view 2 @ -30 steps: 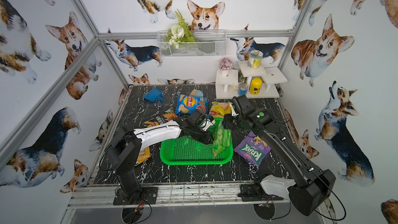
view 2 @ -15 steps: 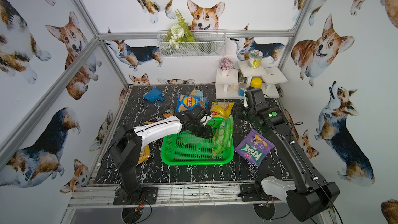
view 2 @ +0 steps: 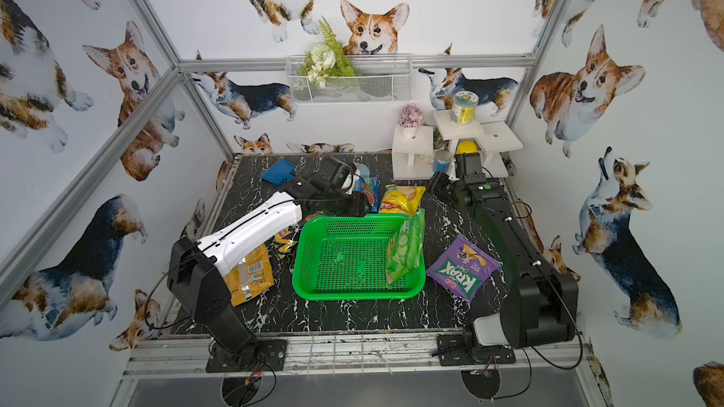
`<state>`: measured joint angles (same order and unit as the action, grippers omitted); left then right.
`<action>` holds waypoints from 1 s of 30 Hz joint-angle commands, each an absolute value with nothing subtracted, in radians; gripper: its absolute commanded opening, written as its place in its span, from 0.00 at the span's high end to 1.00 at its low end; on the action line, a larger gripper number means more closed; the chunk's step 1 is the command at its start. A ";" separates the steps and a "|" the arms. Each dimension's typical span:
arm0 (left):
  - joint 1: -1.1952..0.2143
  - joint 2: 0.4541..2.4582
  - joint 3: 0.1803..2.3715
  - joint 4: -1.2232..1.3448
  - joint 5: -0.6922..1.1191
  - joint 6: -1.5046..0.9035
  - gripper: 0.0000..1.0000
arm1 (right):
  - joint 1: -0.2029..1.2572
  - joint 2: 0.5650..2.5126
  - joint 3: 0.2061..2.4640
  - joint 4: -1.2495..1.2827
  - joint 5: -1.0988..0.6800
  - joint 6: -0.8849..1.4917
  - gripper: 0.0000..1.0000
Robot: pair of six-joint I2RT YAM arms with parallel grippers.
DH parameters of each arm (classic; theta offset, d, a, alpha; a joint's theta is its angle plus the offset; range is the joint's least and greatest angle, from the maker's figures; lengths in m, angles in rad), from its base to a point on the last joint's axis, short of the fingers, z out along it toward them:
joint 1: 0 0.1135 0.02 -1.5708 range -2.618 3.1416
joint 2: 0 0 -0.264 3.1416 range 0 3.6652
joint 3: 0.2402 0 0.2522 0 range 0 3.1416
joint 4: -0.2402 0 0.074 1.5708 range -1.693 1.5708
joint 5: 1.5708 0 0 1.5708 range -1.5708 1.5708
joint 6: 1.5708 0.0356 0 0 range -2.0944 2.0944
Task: Put the potato chips into the basket
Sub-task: Place the potato chip in the basket, then pick up the potato chip from the center of the board.
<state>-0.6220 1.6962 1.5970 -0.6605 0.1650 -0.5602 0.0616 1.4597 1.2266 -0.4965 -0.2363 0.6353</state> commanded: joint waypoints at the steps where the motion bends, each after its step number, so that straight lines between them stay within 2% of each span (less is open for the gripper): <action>1: -0.577 1.668 1.678 -0.647 0.130 -0.597 0.34 | 0.053 1.567 1.258 -0.377 -0.274 0.661 0.36; 8: -0.504 1.611 1.757 -0.677 0.181 -0.589 0.30 | 0.048 1.840 1.399 -0.342 -0.244 0.643 0.36; 18: -0.465 1.497 1.671 -0.702 0.154 -0.611 0.29 | 0.047 2.005 1.506 -0.314 -0.243 0.664 0.34; 21: -0.463 1.493 1.665 -0.713 0.150 -0.622 0.29 | 0.044 2.038 1.543 -0.310 -0.258 0.658 0.36; 27: -0.465 1.470 1.630 -0.704 0.135 -0.659 0.29 | 0.044 2.072 1.562 -0.299 -0.295 0.667 0.53; 30: -0.465 1.460 1.621 -0.703 0.126 -0.665 0.30 | 0.044 2.072 1.547 -0.284 -0.311 0.674 0.57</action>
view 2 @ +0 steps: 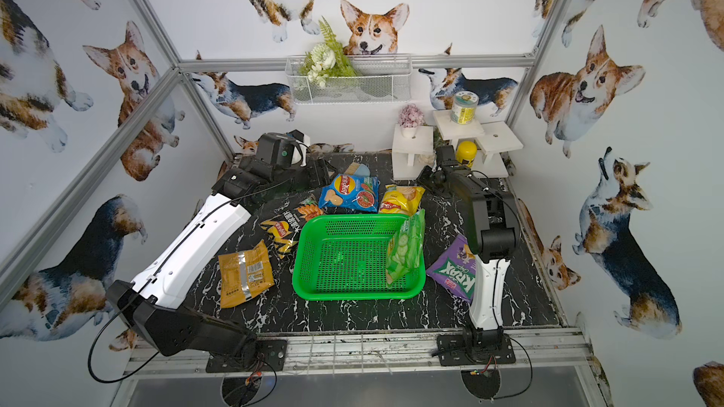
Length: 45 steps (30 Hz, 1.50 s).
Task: Put the potato chips into the basket
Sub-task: Pick up the potato chip from the center of the board.
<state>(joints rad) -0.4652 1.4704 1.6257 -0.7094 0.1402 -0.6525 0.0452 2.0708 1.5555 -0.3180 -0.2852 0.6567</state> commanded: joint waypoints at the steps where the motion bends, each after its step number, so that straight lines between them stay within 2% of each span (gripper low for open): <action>1: -0.465 1.458 1.620 -0.703 0.123 -0.666 0.30 | 0.045 2.070 1.543 -0.280 -0.314 0.676 0.58; 6: -0.468 1.456 1.617 -0.704 0.111 -0.676 0.30 | 0.044 2.054 1.519 -0.265 -0.335 0.669 0.71; 15: -0.484 1.479 1.635 -0.686 0.106 -0.683 0.31 | 0.041 1.981 1.499 -0.240 -0.323 0.664 1.00; 34: -0.549 1.529 1.747 -0.665 0.070 -0.630 0.33 | 0.031 1.757 1.598 -0.215 -0.388 0.524 1.00; 40: -0.558 1.574 1.780 -0.607 0.103 -0.576 0.33 | 0.043 1.654 1.582 -0.216 -0.388 0.502 1.00; 45: -0.561 1.649 1.845 -0.548 0.148 -0.482 0.33 | 0.055 1.632 1.666 -0.270 -0.393 0.499 1.00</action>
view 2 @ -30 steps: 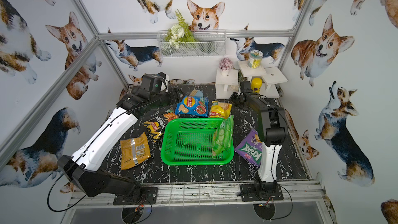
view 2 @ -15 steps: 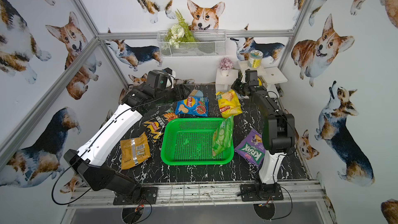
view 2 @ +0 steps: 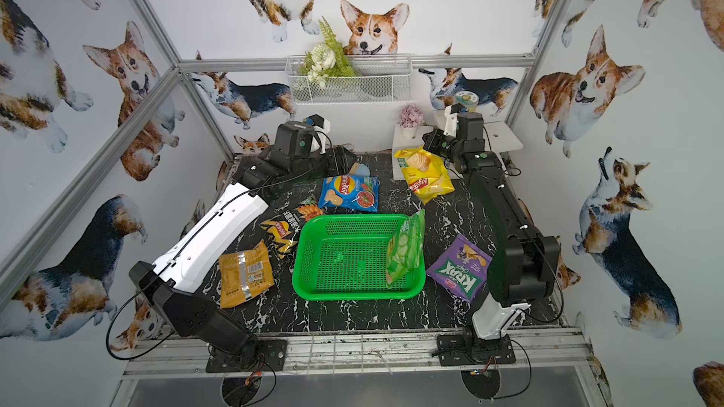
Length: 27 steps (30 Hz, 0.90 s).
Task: Put the potato chips into the basket
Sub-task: Pick up the potato chip from the center of the board.
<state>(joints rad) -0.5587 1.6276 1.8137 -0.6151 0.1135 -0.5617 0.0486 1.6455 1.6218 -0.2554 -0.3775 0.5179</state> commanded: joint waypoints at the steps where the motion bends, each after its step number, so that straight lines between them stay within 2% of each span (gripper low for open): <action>1: -0.561 1.651 1.859 -0.539 0.151 -0.453 0.33 | 0.059 1.636 1.693 -0.289 -0.398 0.500 1.00; 7: -0.561 1.677 1.876 -0.470 0.115 -0.279 0.32 | 0.101 1.679 1.863 -0.375 -0.447 0.513 1.00; 13: -0.552 1.626 1.871 -0.496 0.089 -0.150 0.27 | 0.178 1.758 1.992 -0.440 -0.580 0.521 1.00; 21: -0.559 1.461 1.702 -0.458 0.089 -0.035 0.18 | 0.258 1.815 2.015 -0.433 -0.805 0.562 1.00; 27: -0.581 1.411 1.678 -0.570 0.054 0.069 0.14 | 0.322 1.851 2.017 -0.376 -0.949 0.629 1.00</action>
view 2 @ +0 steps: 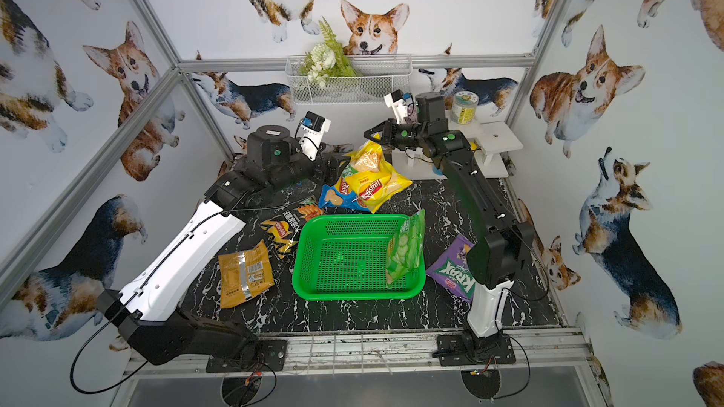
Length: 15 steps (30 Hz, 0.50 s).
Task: Put the potato chips into the basket
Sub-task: Pick up the potato chip from the center of the board.
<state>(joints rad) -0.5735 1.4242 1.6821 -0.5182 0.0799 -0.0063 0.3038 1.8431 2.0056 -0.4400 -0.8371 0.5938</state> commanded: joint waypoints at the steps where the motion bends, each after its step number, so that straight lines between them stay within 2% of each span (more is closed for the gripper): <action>1: -0.583 1.403 1.674 -0.583 0.044 0.076 0.13 | 0.334 1.857 2.016 -0.381 -0.966 0.624 1.00; 4: -0.586 1.388 1.664 -0.621 0.062 0.084 0.10 | 0.362 1.860 1.999 -0.399 -1.002 0.614 1.00; 7: -0.603 1.392 1.661 -0.671 0.081 0.089 0.00 | 0.384 1.855 1.976 -0.393 -1.034 0.617 1.00; 15: -0.630 1.342 1.563 -0.615 0.016 0.109 0.00 | 0.399 1.816 1.956 -0.362 -1.098 0.679 1.00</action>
